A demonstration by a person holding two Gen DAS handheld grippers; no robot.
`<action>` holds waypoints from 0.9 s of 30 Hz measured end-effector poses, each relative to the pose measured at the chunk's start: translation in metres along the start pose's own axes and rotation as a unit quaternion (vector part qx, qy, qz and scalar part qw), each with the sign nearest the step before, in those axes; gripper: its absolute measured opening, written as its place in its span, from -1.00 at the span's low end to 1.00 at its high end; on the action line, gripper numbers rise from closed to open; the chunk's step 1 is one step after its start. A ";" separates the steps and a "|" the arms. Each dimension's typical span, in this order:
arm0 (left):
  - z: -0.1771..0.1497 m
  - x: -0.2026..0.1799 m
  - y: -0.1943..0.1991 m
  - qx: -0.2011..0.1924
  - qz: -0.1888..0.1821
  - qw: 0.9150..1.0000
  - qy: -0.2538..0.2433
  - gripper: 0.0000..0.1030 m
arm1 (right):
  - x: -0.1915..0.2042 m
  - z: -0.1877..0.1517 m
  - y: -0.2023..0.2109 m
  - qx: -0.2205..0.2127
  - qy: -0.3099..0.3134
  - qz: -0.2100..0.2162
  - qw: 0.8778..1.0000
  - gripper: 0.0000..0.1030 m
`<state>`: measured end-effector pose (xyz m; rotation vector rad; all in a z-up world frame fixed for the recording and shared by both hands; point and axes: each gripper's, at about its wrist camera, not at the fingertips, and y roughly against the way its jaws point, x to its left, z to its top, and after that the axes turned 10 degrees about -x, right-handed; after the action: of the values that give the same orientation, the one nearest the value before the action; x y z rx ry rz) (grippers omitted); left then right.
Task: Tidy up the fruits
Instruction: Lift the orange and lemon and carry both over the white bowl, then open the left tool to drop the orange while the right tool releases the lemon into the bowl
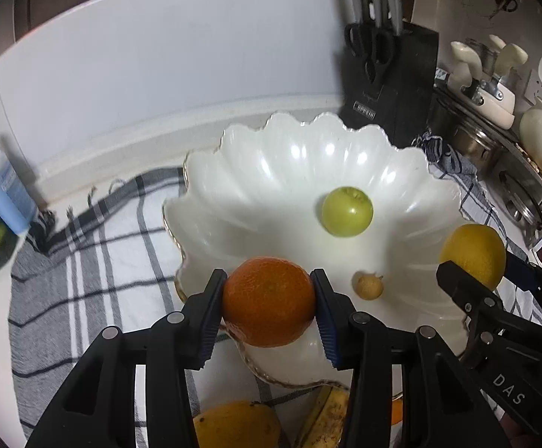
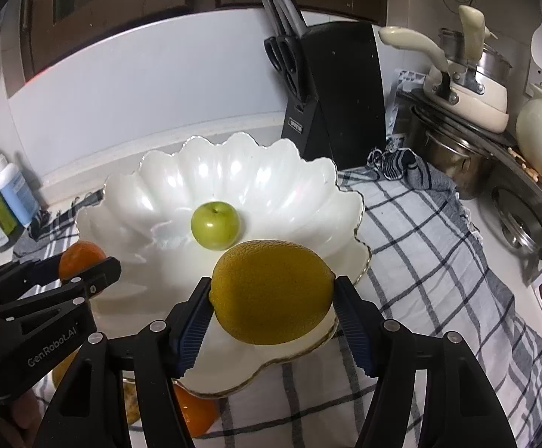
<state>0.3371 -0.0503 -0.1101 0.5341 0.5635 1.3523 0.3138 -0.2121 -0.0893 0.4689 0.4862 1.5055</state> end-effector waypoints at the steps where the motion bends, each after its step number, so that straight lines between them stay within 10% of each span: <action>1: -0.001 0.000 -0.001 0.001 -0.001 1.000 0.000 -0.09 | -0.001 -0.001 0.000 0.000 -0.001 -0.002 1.000 0.26; 17: 0.011 -0.003 0.047 -0.064 0.046 0.997 -0.022 0.81 | -0.006 0.019 0.056 -0.081 -0.001 -0.044 0.996 0.71; 27: 0.014 -0.006 0.087 -0.097 0.065 0.993 -0.035 0.93 | -0.009 0.023 0.092 -0.099 -0.012 -0.050 0.994 0.74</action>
<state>0.2811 -0.0447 -0.0422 0.4626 0.3399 1.4880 0.2519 -0.2197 -0.0173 0.3030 0.3322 1.4331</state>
